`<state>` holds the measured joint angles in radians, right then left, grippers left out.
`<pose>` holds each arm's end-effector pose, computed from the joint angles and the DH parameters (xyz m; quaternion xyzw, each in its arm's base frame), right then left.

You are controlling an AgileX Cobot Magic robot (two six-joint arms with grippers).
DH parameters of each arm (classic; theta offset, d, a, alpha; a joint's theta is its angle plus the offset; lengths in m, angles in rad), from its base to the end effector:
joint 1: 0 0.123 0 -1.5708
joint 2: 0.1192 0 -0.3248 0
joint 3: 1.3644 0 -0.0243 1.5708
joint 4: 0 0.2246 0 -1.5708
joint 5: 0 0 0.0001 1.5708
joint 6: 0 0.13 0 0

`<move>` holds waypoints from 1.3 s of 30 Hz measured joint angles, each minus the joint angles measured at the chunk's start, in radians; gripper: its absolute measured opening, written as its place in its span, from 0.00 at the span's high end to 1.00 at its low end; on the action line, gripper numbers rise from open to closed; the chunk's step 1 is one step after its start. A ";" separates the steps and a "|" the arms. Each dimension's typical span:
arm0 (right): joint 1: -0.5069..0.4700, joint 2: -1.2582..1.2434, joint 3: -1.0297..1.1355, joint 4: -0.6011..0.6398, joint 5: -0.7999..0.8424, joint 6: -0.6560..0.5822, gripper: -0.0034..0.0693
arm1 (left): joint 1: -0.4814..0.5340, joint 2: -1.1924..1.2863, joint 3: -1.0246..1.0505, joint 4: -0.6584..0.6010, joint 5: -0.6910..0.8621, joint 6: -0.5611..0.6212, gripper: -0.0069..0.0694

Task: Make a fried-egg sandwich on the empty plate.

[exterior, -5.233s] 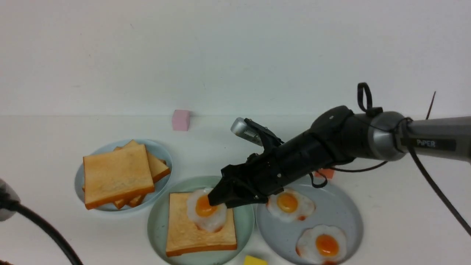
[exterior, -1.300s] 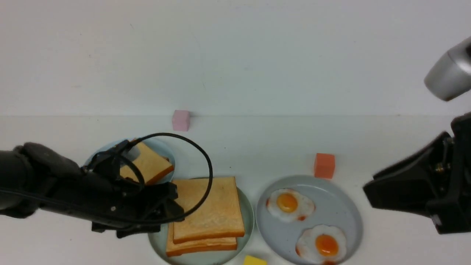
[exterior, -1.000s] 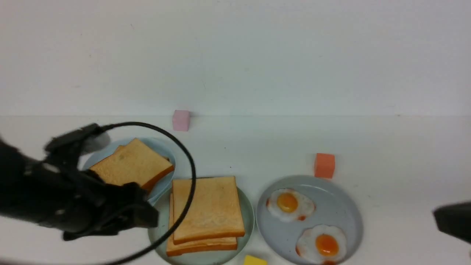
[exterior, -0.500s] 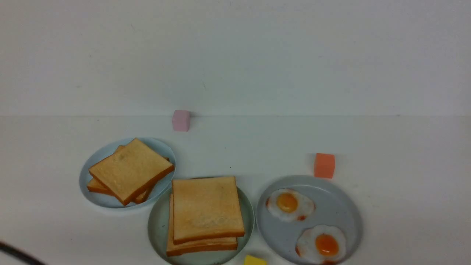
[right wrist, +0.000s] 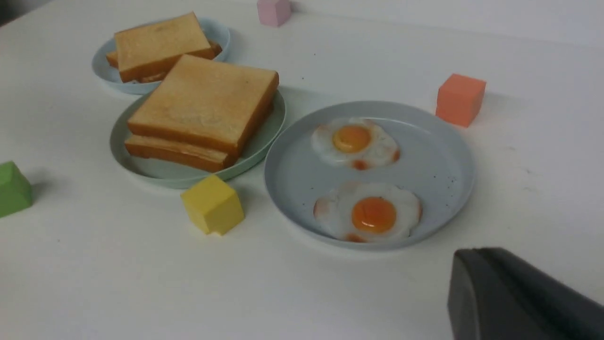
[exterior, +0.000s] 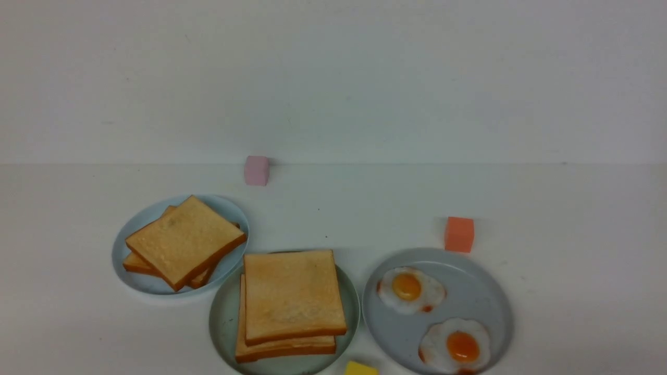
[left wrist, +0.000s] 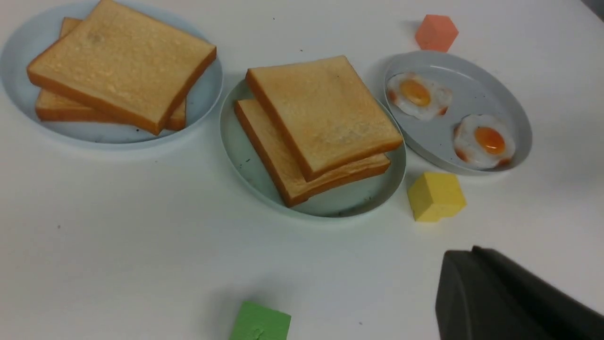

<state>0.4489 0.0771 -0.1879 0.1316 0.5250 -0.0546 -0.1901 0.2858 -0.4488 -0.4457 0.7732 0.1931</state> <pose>0.0142 0.0163 0.2131 -0.1758 0.7922 0.1726 0.5583 0.0156 -0.0429 0.2737 0.1022 0.8404 -0.2121 0.4882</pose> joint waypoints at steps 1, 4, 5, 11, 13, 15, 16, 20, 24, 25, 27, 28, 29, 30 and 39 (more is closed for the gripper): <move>0.000 0.000 0.001 0.000 0.002 0.000 0.95 | 0.000 -0.002 0.000 0.007 0.001 0.006 0.93; 0.000 0.000 0.002 0.002 0.003 0.000 0.95 | -0.001 -0.041 0.000 0.064 -0.002 0.034 0.93; 0.000 0.000 0.002 0.002 0.004 0.000 0.94 | -0.001 -0.065 0.001 0.096 -0.011 0.039 0.93; 0.000 0.000 0.002 0.001 0.008 0.000 0.94 | -0.001 -0.190 0.106 0.388 -0.179 -0.279 0.93; 0.000 0.000 0.002 0.000 0.010 0.000 0.94 | -0.001 -0.240 0.192 0.534 -0.248 -0.445 0.93; 0.000 0.000 0.002 0.000 0.010 0.000 0.94 | -0.001 -0.270 0.252 0.614 -0.278 -0.508 0.93; 0.000 0.000 0.002 0.000 0.010 0.000 0.94 | -0.001 -0.291 0.307 0.658 -0.301 -0.550 0.93; 0.000 0.000 0.002 0.000 0.010 0.000 0.94 | -0.001 -0.297 0.432 0.622 -0.310 -0.551 0.93; 0.000 0.000 0.003 0.000 0.010 0.000 0.94 | 0.005 -0.297 0.471 0.563 -0.337 -0.475 0.93; 0.000 0.000 0.003 0.000 0.010 0.000 0.94 | 0.006 -0.297 0.471 0.560 -0.337 -0.475 0.93; 0.000 0.000 0.003 0.000 0.010 0.000 0.93 | 0.048 -0.297 0.471 0.536 -0.344 -0.450 0.93; 0.000 0.000 0.003 0.000 0.010 0.000 0.93 | 0.060 -0.297 0.472 0.534 -0.345 -0.449 0.93; 0.000 0.000 0.003 0.000 0.010 0.000 0.93 | 0.081 -0.297 0.472 0.531 -0.345 -0.448 0.93; 0.000 0.000 0.003 0.000 0.010 0.000 0.93 | 0.104 -0.297 0.472 0.526 -0.345 -0.447 0.92; 0.000 0.000 0.003 0.000 0.010 0.000 0.92 | 0.134 -0.297 0.472 0.525 -0.349 -0.447 0.92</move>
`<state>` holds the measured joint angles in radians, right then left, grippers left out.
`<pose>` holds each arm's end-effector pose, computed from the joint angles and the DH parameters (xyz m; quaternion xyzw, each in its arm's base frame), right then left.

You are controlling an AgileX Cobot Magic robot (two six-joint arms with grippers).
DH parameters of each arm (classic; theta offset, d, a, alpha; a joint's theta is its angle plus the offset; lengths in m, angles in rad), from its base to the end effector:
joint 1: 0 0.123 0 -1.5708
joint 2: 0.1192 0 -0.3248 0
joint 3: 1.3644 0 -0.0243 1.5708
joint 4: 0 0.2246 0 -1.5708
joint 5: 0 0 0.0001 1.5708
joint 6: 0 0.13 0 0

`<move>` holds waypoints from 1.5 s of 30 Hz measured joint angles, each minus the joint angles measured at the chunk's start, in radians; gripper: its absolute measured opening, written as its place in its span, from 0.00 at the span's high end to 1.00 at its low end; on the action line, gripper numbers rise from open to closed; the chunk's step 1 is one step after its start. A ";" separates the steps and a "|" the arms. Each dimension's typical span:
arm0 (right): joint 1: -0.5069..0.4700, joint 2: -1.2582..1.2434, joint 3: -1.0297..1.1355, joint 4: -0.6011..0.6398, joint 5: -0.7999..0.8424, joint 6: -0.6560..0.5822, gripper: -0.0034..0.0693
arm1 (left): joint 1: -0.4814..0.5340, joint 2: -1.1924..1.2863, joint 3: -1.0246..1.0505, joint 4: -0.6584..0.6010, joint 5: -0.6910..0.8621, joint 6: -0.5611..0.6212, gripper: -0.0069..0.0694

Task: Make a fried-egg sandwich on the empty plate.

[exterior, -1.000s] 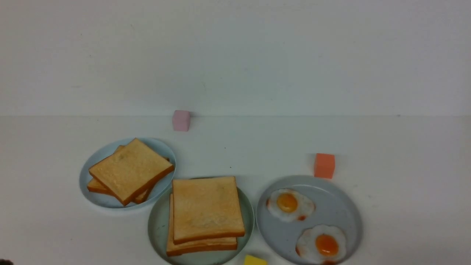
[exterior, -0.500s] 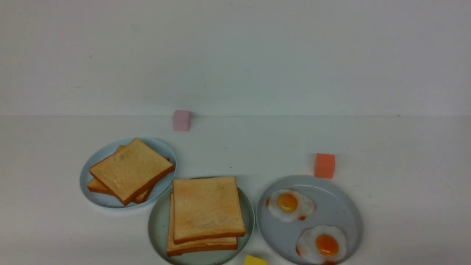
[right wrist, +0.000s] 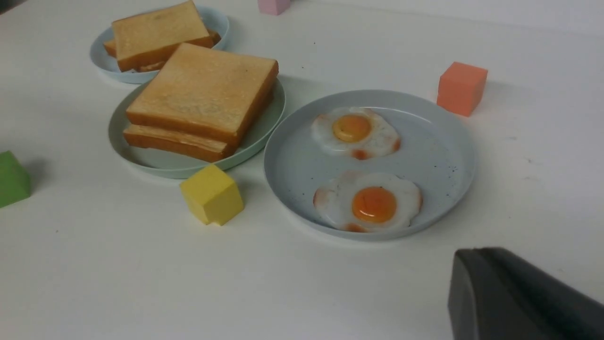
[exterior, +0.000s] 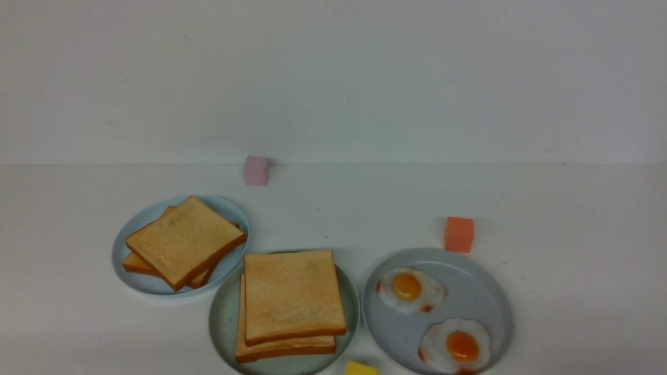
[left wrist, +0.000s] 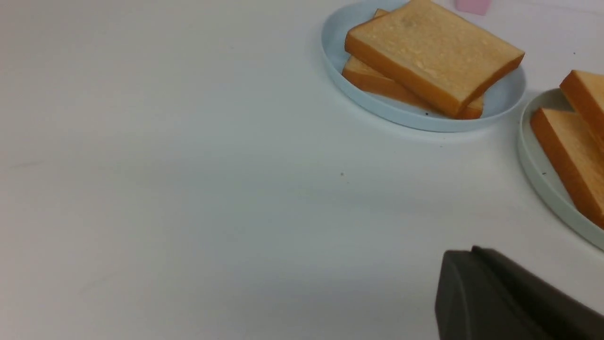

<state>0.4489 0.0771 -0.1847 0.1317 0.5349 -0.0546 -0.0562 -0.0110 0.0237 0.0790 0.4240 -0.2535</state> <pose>0.0138 0.0163 0.2108 -0.1769 0.7958 0.1717 0.5531 0.0216 0.0030 0.1546 -0.0606 0.8166 -0.0548 0.5713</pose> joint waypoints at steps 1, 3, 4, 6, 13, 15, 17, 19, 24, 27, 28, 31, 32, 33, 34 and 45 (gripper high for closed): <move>0.000 0.000 0.000 0.000 0.000 0.000 0.92 | 0.000 0.000 0.000 0.000 0.000 0.000 0.92; 0.000 0.000 0.000 0.000 0.000 0.000 0.92 | 0.000 0.000 0.000 0.000 0.000 0.000 0.91; 0.000 0.000 0.000 0.000 0.000 0.000 0.91 | 0.000 0.000 0.000 0.000 0.000 0.000 0.91; 0.000 0.000 0.000 0.000 0.000 0.000 0.91 | 0.000 0.000 0.000 0.000 -0.001 0.001 0.91; -0.061 -0.009 0.000 -0.005 0.000 0.000 0.90 | 0.001 0.000 0.000 0.000 -0.001 0.001 0.91; -0.116 -0.009 0.000 -0.005 0.001 0.000 0.90 | 0.001 0.000 0.000 -0.001 -0.001 0.001 0.91; -0.169 -0.009 0.000 -0.007 0.001 0.000 0.89 | 0.001 0.000 0.000 -0.002 -0.001 0.001 0.91; -0.256 -0.009 0.001 -0.010 0.000 0.000 0.89 | 0.001 0.000 0.000 -0.002 -0.001 0.001 0.91; -0.385 -0.011 0.024 -0.045 -0.034 0.032 0.88 | 0.001 0.000 0.000 -0.004 -0.001 0.001 0.90; -0.435 -0.045 0.075 -0.092 -0.068 0.111 0.87 | 0.001 0.000 0.000 -0.004 -0.001 0.001 0.90; -0.439 -0.049 0.084 -0.099 -0.071 0.121 0.87 | 0.001 0.000 0.000 -0.004 -0.001 0.001 0.90; -0.455 -0.087 0.162 -0.151 -0.094 0.188 0.86 | 0.001 0.000 0.000 -0.004 -0.001 0.001 0.90; -0.458 -0.088 0.181 -0.154 -0.095 0.193 0.86 | 0.001 0.000 0.000 -0.004 -0.001 0.001 0.89; -0.459 -0.088 0.191 -0.154 -0.100 0.197 0.86 | 0.001 0.000 0.000 -0.004 -0.002 0.001 0.89; -0.459 -0.088 0.194 -0.155 -0.117 0.201 0.86 | 0.001 0.000 0.000 -0.004 -0.002 0.001 0.89; -0.459 -0.088 0.200 -0.155 -0.142 0.206 0.84 | 0.001 0.000 0.001 -0.004 -0.005 0.003 0.88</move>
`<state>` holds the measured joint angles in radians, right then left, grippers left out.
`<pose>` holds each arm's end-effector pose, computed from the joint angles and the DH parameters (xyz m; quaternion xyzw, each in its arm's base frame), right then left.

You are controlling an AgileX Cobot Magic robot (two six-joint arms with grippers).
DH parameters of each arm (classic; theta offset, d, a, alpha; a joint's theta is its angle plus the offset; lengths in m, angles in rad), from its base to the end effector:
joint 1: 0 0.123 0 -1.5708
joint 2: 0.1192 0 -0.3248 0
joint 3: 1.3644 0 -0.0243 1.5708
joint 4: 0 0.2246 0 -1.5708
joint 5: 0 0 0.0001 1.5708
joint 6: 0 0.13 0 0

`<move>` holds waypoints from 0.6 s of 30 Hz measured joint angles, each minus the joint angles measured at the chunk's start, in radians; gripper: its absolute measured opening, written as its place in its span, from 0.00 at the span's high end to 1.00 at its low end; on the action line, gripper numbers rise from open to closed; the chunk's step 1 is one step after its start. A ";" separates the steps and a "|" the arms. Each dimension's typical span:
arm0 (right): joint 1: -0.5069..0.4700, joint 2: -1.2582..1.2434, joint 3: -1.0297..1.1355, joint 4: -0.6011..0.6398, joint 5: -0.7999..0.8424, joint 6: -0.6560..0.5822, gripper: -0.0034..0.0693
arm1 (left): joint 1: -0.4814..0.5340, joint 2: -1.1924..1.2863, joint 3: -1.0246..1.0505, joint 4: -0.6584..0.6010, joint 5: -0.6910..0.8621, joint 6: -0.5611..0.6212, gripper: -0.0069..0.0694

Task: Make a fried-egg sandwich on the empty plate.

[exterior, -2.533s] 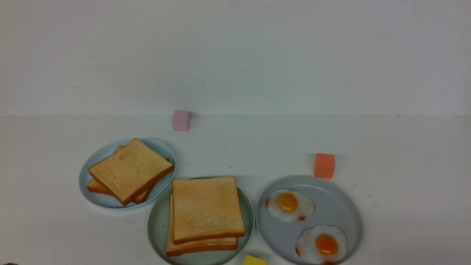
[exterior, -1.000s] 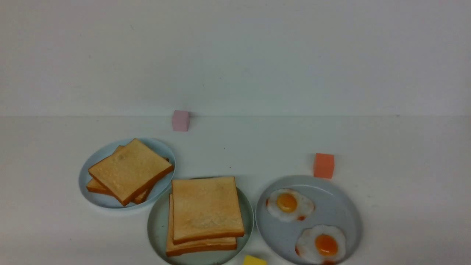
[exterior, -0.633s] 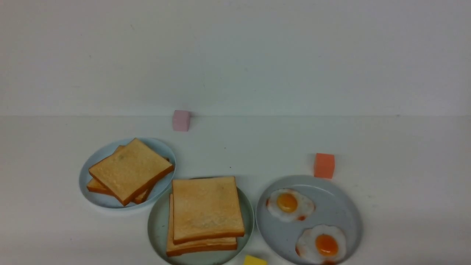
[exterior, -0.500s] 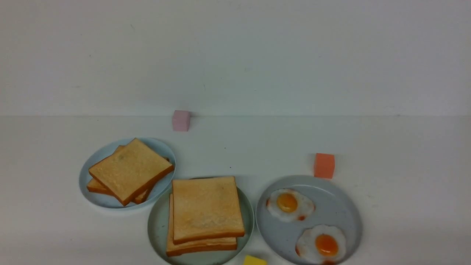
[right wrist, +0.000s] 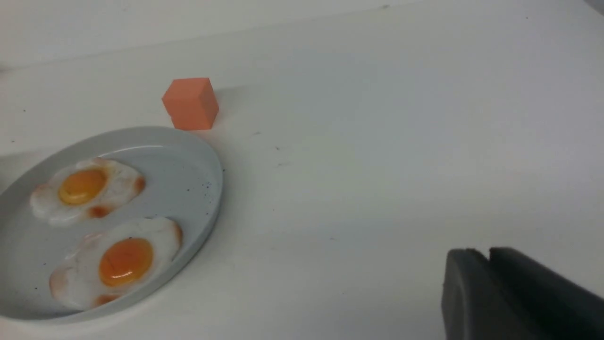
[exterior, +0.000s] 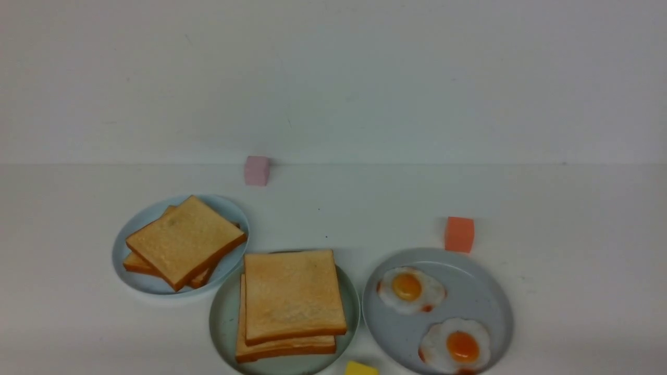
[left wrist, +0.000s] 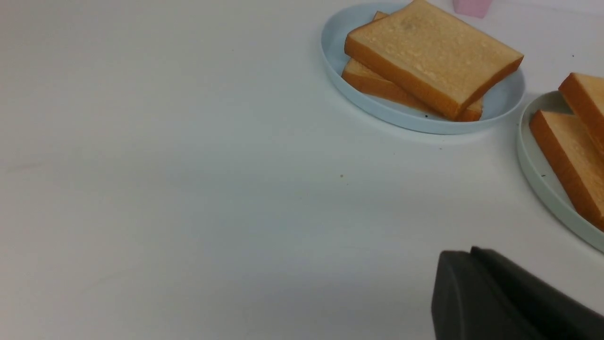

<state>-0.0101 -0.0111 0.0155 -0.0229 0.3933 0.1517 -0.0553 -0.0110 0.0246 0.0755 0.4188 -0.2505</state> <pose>0.0227 -0.0014 0.1610 0.0593 0.8057 0.0319 0.5884 0.0218 0.0028 0.1549 -0.0604 0.8155 -0.0555 0.5730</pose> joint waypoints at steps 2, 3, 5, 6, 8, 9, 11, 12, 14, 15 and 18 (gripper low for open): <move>0.000 0.000 0.000 0.000 0.000 0.000 0.84 | 0.000 0.000 0.001 0.000 0.000 0.000 0.88; 0.000 0.000 0.000 0.000 0.000 0.000 0.84 | 0.000 0.000 0.001 0.000 0.000 0.000 0.88; 0.000 0.000 0.000 0.000 0.000 0.000 0.83 | 0.000 0.000 0.001 0.000 0.000 0.000 0.87; 0.000 0.000 0.000 0.000 0.000 0.000 0.83 | 0.000 0.000 0.001 0.000 0.000 0.000 0.87; 0.000 0.000 0.000 0.000 0.000 0.000 0.83 | 0.000 0.000 0.001 0.000 0.000 0.000 0.87; 0.000 0.000 0.000 0.000 0.000 0.001 0.83 | 0.000 0.000 0.001 0.000 0.000 0.000 0.87; 0.000 0.000 0.000 0.000 0.000 0.001 0.82 | 0.000 0.000 0.001 0.000 0.000 0.000 0.86; 0.000 0.000 0.000 0.000 0.000 0.001 0.82 | 0.000 0.000 0.001 0.000 0.000 0.000 0.86; 0.000 0.000 0.000 0.000 0.000 0.001 0.82 | 0.000 0.000 0.001 0.000 0.000 0.000 0.86; 0.000 0.000 0.000 0.000 0.000 0.001 0.82 | 0.000 0.000 0.001 0.000 0.000 0.000 0.86; 0.000 0.000 0.000 0.000 0.000 0.001 0.81 | 0.000 0.000 0.001 0.000 0.000 0.000 0.86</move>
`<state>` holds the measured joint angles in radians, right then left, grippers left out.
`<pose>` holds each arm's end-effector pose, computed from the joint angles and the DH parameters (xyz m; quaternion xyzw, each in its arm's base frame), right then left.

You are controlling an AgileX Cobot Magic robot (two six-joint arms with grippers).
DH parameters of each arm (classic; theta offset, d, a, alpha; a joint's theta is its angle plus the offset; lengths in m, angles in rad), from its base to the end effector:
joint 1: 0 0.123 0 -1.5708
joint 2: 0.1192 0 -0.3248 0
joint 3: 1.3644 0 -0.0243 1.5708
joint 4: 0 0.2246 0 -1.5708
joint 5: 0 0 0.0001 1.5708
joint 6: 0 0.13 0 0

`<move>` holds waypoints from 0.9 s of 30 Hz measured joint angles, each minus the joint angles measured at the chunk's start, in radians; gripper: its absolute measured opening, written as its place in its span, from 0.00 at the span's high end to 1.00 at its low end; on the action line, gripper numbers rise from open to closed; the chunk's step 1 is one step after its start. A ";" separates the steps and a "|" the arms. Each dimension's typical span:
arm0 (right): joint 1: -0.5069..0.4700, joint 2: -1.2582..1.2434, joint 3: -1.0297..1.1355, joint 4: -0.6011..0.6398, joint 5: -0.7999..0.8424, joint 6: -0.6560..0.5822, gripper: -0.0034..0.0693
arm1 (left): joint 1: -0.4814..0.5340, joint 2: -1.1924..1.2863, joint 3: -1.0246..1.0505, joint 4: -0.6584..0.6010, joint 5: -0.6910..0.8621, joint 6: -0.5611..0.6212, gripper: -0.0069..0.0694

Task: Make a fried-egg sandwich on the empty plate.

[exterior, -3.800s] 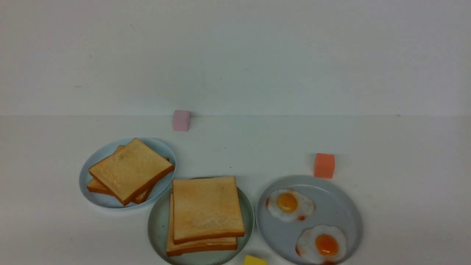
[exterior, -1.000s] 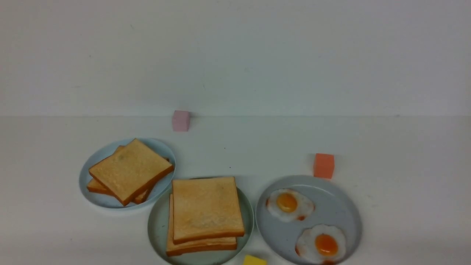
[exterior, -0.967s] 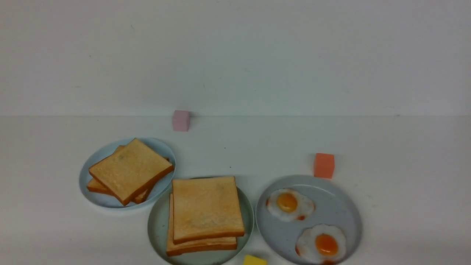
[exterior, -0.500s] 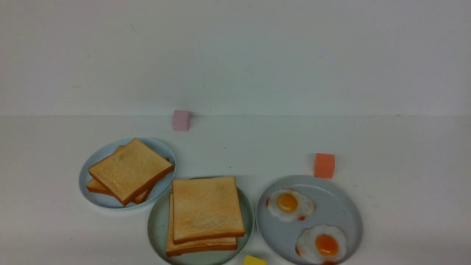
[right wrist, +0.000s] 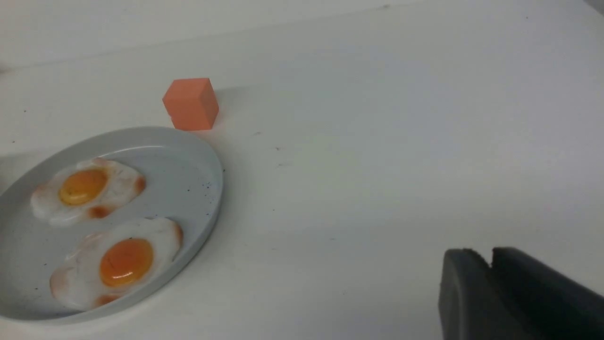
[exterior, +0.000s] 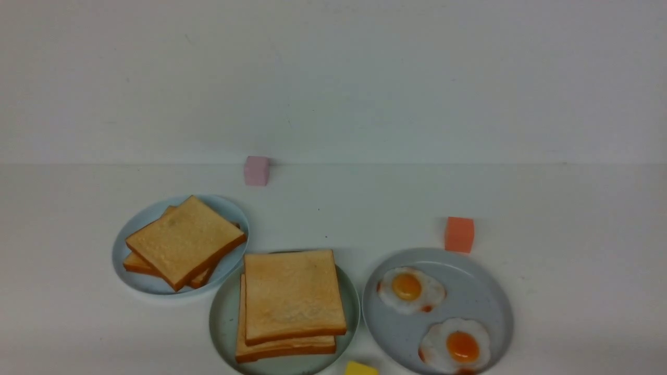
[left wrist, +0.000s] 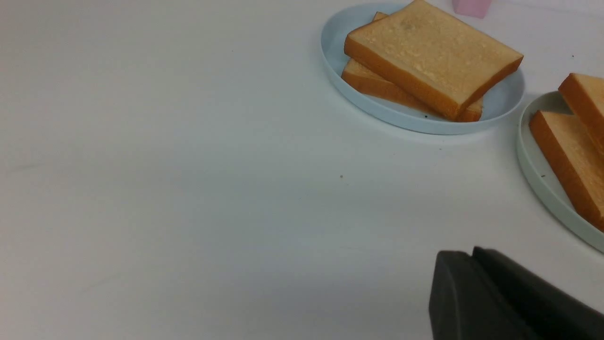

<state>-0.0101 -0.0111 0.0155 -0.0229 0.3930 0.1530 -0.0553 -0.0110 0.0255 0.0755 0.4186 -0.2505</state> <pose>0.0227 -0.0014 0.1611 0.0599 0.8056 0.0323 0.5885 0.0218 0.0028 0.1546 -0.0604 0.8157 -0.0555 0.5727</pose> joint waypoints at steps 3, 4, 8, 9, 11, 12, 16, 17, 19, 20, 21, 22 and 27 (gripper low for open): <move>0.000 0.000 0.000 0.000 -0.001 0.000 0.81 | 0.000 0.000 0.000 0.000 0.000 0.000 0.85; 0.000 0.000 0.000 0.000 -0.001 0.000 0.81 | 0.000 0.000 0.000 0.000 0.000 0.000 0.85; 0.000 0.000 0.000 0.000 -0.001 0.000 0.80 | 0.000 0.000 0.000 0.000 0.000 0.000 0.85; 0.000 0.000 0.000 0.000 -0.001 0.000 0.80 | 0.000 0.000 0.000 0.000 0.000 0.000 0.85; 0.000 0.000 0.000 0.000 -0.001 0.000 0.79 | 0.000 0.000 0.000 0.000 0.000 0.000 0.85; 0.000 0.000 0.000 0.000 -0.001 0.000 0.79 | 0.000 0.000 0.000 0.000 0.000 0.000 0.85; 0.000 0.000 0.000 0.000 -0.001 0.001 0.78 | 0.000 0.000 0.000 0.000 0.000 0.000 0.84; 0.000 0.000 0.000 0.000 -0.001 0.001 0.78 | 0.000 0.000 0.000 0.000 0.000 0.000 0.84; 0.000 0.000 0.000 0.000 -0.001 0.001 0.78 | 0.000 0.000 0.000 0.000 0.000 0.000 0.84; 0.000 0.000 0.000 0.000 -0.001 0.001 0.78 | 0.000 0.000 0.000 0.000 0.000 0.000 0.84; 0.000 0.000 0.000 0.000 -0.001 0.001 0.77 | 0.000 0.000 0.000 0.000 0.000 0.000 0.84; 0.000 0.000 0.000 0.000 -0.001 0.001 0.77 | 0.000 0.000 0.000 0.000 0.000 0.000 0.84; 0.000 0.000 0.000 0.000 -0.001 0.001 0.77 | 0.000 0.000 0.000 0.000 0.000 0.000 0.83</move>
<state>-0.0101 -0.0111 0.0155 -0.0229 0.3921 0.1543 -0.0553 -0.0110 0.0255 0.0755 0.4186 -0.2505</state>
